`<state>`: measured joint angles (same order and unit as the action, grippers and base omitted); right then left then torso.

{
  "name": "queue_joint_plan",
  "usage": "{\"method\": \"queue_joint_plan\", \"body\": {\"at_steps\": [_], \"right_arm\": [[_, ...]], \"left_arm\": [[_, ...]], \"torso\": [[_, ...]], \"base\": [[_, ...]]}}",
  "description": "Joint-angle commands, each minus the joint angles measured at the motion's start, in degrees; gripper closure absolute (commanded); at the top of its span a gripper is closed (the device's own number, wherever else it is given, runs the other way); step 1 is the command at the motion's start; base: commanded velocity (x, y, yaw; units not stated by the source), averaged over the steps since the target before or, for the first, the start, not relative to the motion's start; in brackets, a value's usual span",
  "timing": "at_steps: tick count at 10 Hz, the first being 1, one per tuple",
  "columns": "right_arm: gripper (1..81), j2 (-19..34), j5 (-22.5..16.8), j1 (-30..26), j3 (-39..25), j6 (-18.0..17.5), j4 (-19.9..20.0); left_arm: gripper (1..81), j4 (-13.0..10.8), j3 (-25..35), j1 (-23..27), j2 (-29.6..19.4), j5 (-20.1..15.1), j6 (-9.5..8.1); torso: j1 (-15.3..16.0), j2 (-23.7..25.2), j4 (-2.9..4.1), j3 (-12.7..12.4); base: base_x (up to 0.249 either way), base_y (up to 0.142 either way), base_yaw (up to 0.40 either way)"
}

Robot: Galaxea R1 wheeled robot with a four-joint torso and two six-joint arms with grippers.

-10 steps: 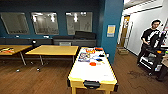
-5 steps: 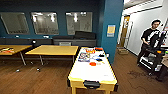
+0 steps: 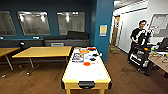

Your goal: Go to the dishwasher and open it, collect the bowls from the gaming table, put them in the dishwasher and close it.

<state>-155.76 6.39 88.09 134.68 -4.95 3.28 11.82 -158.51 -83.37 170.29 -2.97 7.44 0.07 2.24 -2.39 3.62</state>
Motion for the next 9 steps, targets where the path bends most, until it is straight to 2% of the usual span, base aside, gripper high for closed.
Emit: {"method": "queue_joint_plan", "body": {"at_steps": [1,9], "right_arm": [[81.1,0.51,-2.87,-2.51,1.27,0.12,-0.55],[81.1,-0.63,-2.78,-1.81,3.03,0.12,-0.82]], "left_arm": [[81.1,0.3,-0.31,2.9,-0.12,-3.53,0.39],[81.1,-0.49,-0.22,2.73,1.37,-3.44,1.44]], "torso": [[0.0,0.0,0.0,0.0],[0.0,0.0,0.0,0.0]], "base": [[0.0,0.0,-0.397],[0.0,0.0,-0.398]]}}
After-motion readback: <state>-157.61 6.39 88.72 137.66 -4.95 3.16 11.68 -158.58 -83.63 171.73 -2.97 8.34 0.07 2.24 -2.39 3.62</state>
